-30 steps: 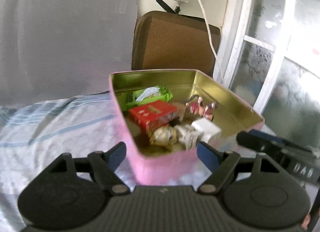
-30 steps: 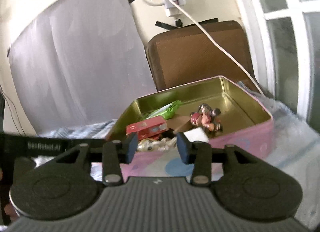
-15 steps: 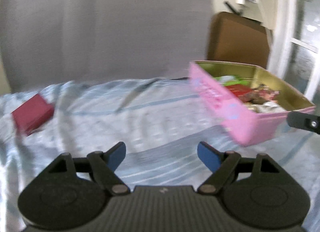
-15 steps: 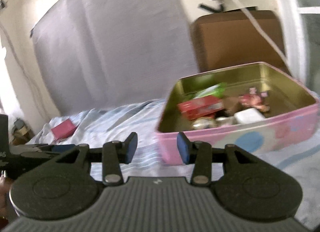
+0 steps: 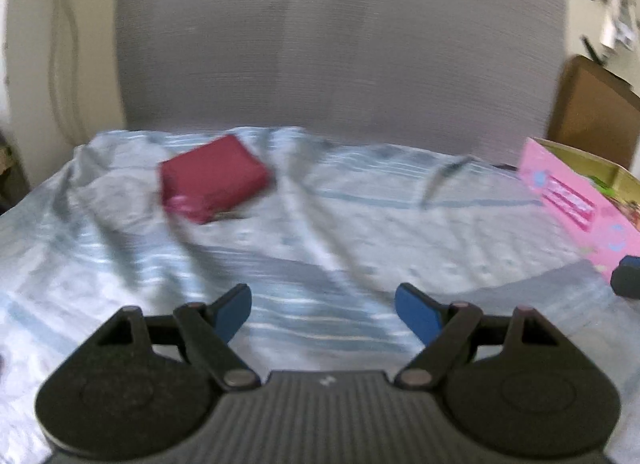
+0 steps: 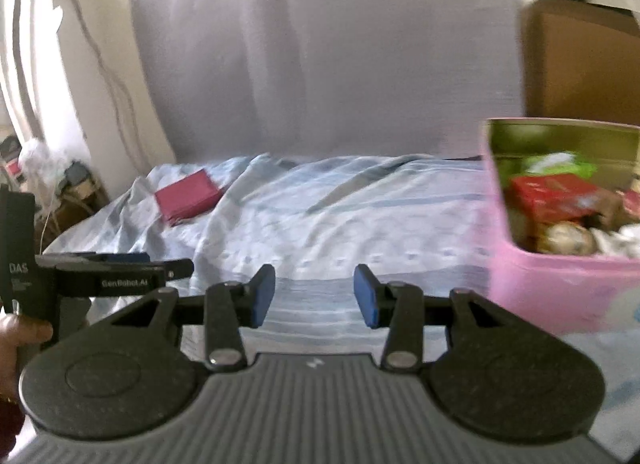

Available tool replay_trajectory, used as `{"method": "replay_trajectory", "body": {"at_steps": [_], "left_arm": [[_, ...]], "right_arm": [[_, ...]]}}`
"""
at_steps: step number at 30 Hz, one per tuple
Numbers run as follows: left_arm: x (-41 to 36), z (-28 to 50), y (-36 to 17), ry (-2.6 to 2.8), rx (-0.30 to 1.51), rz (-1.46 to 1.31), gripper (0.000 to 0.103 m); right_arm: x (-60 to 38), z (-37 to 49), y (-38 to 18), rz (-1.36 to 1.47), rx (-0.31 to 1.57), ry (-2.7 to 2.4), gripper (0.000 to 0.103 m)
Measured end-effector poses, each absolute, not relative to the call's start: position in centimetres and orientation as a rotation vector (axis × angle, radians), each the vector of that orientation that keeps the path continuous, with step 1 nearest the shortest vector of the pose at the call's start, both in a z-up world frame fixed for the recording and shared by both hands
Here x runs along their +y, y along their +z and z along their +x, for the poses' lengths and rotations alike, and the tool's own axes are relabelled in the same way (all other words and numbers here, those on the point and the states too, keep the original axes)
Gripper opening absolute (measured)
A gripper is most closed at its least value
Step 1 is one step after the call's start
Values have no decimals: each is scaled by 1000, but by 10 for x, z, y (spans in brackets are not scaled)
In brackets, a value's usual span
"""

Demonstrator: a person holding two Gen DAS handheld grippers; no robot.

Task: Organize rigid objects

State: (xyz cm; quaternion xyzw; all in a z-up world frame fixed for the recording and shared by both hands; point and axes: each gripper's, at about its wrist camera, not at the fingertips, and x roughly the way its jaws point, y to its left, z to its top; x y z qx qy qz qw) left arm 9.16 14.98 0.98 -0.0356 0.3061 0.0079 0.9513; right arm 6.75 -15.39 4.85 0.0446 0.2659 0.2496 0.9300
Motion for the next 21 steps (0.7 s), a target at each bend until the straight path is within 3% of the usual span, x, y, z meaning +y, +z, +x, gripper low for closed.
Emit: {"method": "replay_trajectory", "body": {"at_steps": [6,8,14,21], "left_arm": [[192,88,-3,149,582,-72,83],[203,88,-9,140,595,-138,80],[223,69,-4,187,453,-270,82],[251,55,0,282,365,-423,82]], "right_arm": [[-111,96,38,98,610,596,46],[-97,107,34,107,634,622,46],[-47,145,40,111,642,688,46],[25,165,27,-85,589,703,46]]}}
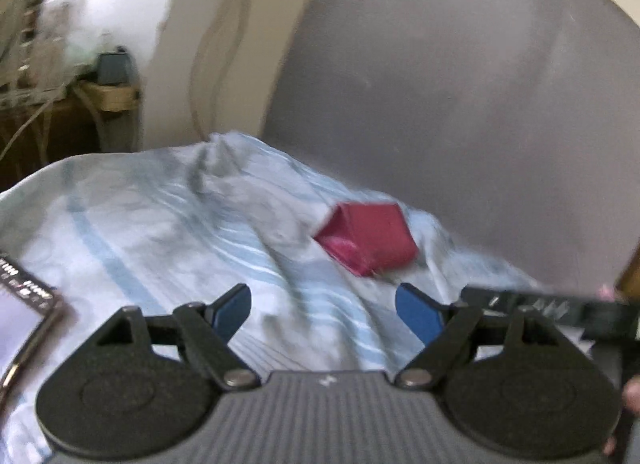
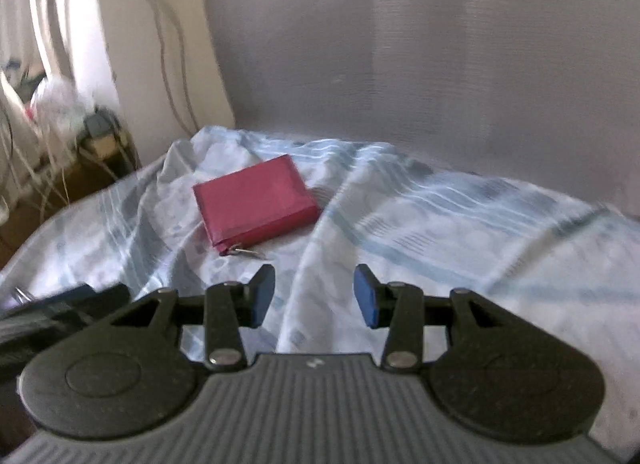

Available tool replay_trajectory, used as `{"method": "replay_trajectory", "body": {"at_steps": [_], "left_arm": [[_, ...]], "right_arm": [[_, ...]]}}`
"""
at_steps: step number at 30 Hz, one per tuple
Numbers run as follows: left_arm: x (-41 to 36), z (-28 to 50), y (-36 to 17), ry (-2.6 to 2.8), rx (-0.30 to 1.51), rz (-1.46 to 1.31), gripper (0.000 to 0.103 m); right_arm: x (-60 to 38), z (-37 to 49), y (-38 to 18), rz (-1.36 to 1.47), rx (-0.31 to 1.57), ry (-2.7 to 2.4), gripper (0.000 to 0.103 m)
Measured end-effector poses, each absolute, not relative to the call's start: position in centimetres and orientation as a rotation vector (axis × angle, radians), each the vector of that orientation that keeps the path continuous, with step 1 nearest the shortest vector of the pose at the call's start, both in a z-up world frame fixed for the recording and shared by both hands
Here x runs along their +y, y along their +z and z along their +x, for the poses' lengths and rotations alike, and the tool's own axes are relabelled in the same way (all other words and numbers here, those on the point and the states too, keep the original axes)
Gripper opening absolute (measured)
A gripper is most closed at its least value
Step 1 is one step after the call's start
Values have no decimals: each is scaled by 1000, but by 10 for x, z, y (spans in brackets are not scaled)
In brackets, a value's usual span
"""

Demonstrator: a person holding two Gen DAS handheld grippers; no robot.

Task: Organize rigid objects
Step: 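Reach the right gripper to the pink wallet and grasp it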

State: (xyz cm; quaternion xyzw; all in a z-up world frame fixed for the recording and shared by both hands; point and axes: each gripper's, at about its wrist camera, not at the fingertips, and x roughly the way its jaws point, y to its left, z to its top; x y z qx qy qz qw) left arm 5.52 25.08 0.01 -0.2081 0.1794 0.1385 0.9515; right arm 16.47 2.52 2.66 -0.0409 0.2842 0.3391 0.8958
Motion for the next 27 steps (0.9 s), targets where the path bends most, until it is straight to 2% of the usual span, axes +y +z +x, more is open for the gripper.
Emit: {"method": "replay_trajectory", "body": {"at_steps": [7,11,22,25,26,27], "left_arm": [[272,42,1,340,307,-535,84],[277,32,3,374,257,-561,86],[281,39,0,374,288,-577,86],[283,39,-2,362,291,-595,87],[282,39,-1,364,288,-584,87],[281,39,-1,364,287,-579,87]], "right_arm": [[74,164,18,-221,506,752,47],[95,164,15,-253,470,765,51],[140,172,14,-342,401,738,54],[144,182,10,-371,428,709,51],[142,182,9,-377,424,709,47],[141,180,9,-391,413,707,36]]}}
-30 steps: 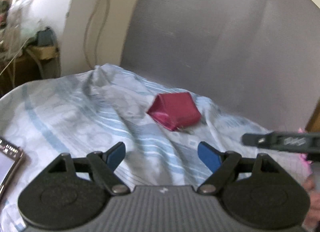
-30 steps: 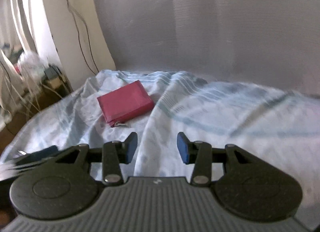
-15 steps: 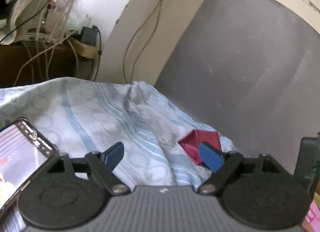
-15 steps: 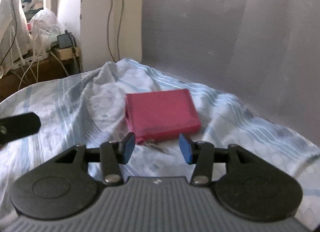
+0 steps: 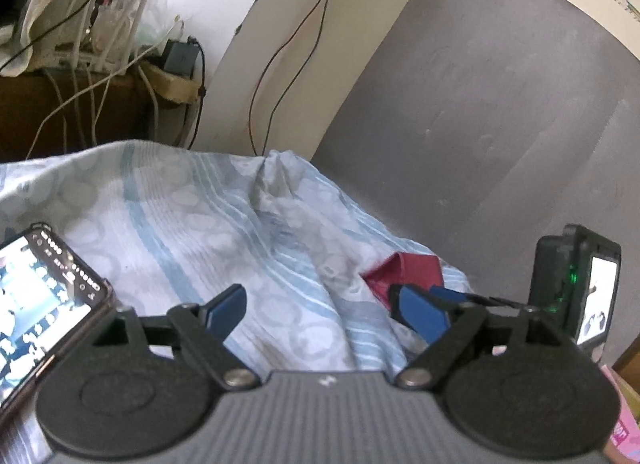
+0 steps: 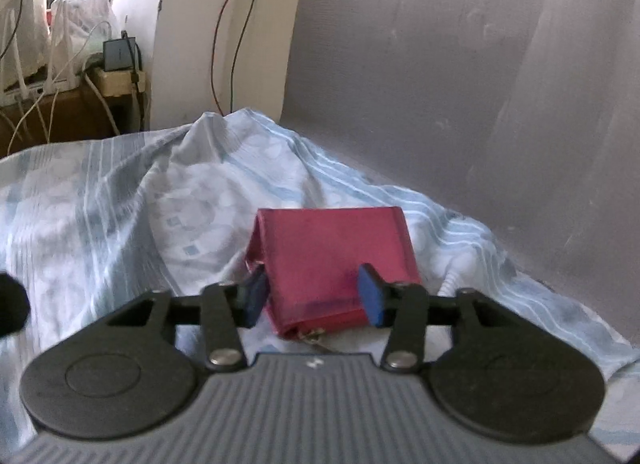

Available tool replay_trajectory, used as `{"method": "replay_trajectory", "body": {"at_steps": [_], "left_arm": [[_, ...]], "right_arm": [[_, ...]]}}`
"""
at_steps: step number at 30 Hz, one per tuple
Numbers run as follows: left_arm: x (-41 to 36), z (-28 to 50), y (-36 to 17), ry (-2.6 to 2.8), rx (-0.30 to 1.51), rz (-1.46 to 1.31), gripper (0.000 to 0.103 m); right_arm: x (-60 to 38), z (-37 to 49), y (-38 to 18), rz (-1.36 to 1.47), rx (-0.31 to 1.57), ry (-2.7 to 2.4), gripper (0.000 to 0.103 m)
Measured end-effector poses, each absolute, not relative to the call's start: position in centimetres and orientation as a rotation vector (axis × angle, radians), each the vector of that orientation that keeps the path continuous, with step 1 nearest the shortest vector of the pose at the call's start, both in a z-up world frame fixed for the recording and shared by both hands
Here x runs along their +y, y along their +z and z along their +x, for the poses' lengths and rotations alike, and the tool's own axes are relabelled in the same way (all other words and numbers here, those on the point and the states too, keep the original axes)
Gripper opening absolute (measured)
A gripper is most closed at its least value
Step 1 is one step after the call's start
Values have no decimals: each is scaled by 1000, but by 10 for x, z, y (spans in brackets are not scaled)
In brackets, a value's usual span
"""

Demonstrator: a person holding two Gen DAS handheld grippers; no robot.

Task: Organize rigid objects
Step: 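Reach the right gripper to the pink wallet and grasp it, then lift the pink wallet with the right gripper toward the left gripper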

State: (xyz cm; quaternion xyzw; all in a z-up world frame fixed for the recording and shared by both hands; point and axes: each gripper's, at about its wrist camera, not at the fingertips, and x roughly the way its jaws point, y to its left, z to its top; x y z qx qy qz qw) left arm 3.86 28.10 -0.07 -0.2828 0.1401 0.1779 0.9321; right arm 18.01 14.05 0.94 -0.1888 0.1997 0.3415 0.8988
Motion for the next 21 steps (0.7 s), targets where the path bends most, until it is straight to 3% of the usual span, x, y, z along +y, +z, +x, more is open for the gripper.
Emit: {"method": "replay_trajectory", "body": {"at_steps": [1,9,21], "left_arm": [[281,39,-1,359,288,-578,88],[275,46,-1,345,320,-543,90],[260,55,-1,312,359,-444,92]], "right_arm": [[139,179,10,-402,405,698,27],[105,169,20,-451,339,637,8],[-2,96,21,-479,324,673,5]]}}
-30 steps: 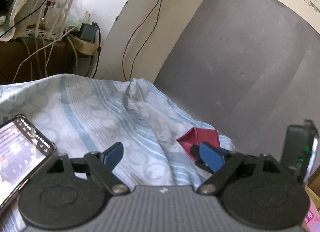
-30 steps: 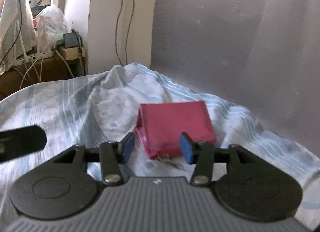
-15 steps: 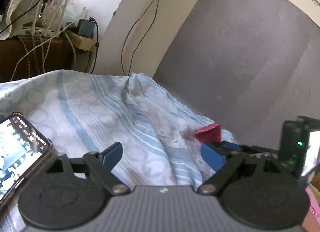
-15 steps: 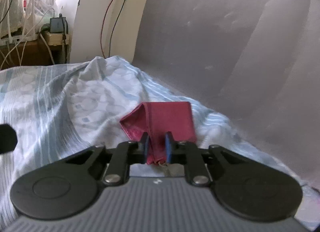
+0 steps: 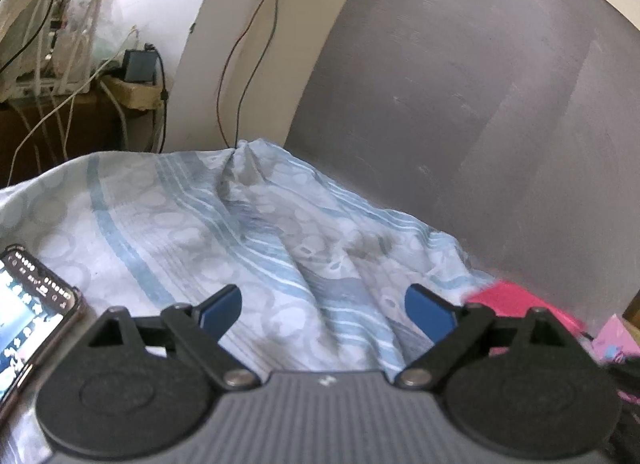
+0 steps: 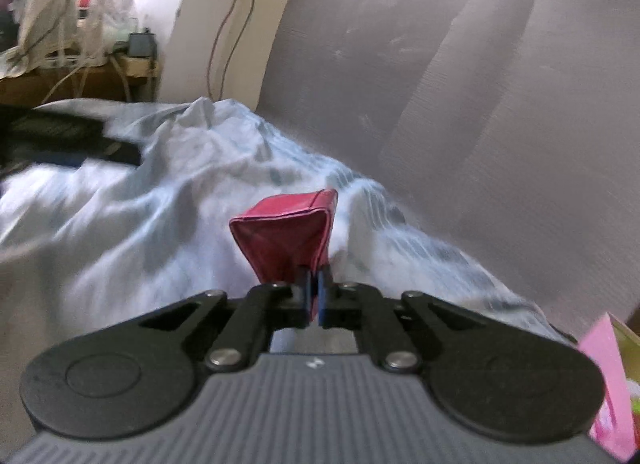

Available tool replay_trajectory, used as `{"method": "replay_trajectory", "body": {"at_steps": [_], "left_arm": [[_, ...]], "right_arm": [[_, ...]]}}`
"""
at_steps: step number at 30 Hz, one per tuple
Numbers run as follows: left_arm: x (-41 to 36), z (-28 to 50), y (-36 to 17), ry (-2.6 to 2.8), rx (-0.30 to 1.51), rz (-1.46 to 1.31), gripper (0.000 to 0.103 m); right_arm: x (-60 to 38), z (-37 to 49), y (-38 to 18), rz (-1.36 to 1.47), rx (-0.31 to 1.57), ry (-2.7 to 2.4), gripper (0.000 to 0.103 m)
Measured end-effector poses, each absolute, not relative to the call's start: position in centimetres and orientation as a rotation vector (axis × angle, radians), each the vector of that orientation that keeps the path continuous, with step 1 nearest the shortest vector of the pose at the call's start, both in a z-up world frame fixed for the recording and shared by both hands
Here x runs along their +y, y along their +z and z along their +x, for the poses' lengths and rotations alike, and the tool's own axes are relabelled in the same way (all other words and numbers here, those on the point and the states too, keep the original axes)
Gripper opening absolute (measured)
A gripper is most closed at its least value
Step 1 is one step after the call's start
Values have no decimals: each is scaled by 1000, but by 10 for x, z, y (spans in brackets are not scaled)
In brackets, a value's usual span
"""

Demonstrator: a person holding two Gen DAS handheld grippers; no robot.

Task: Organize rigid objects
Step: 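Lift the pink wallet with the right gripper toward the left gripper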

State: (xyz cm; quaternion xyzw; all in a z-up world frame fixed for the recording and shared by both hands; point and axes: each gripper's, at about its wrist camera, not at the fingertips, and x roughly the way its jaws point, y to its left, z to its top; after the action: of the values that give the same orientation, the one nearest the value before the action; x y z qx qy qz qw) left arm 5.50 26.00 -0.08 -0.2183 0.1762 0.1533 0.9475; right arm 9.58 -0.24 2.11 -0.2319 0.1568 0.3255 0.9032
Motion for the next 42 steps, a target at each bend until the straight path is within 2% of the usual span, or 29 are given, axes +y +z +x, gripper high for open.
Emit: {"method": "replay_trajectory", "body": {"at_steps": [11,15,22,25,34,42], "left_arm": [[247,61,0,314,387,-355,93],[241,64,1,324,399,-312,94],[233,69,1,335,430,-256,94],[232,73,0,338,452,-245,94],[215,75,-3,309,532,-209,94],[172,40,1,43,493,-269,94]], "right_arm": [[-109,24,6,-519,304,605,6],[-143,17,0,-510,305,484,10],[-196,30,-4,-248,408,381,16],[-207,34,-5,-140,439,397,26],[-245,38,-9,159,459,419,28],[-257,27,-5,233,439,507,33]]}}
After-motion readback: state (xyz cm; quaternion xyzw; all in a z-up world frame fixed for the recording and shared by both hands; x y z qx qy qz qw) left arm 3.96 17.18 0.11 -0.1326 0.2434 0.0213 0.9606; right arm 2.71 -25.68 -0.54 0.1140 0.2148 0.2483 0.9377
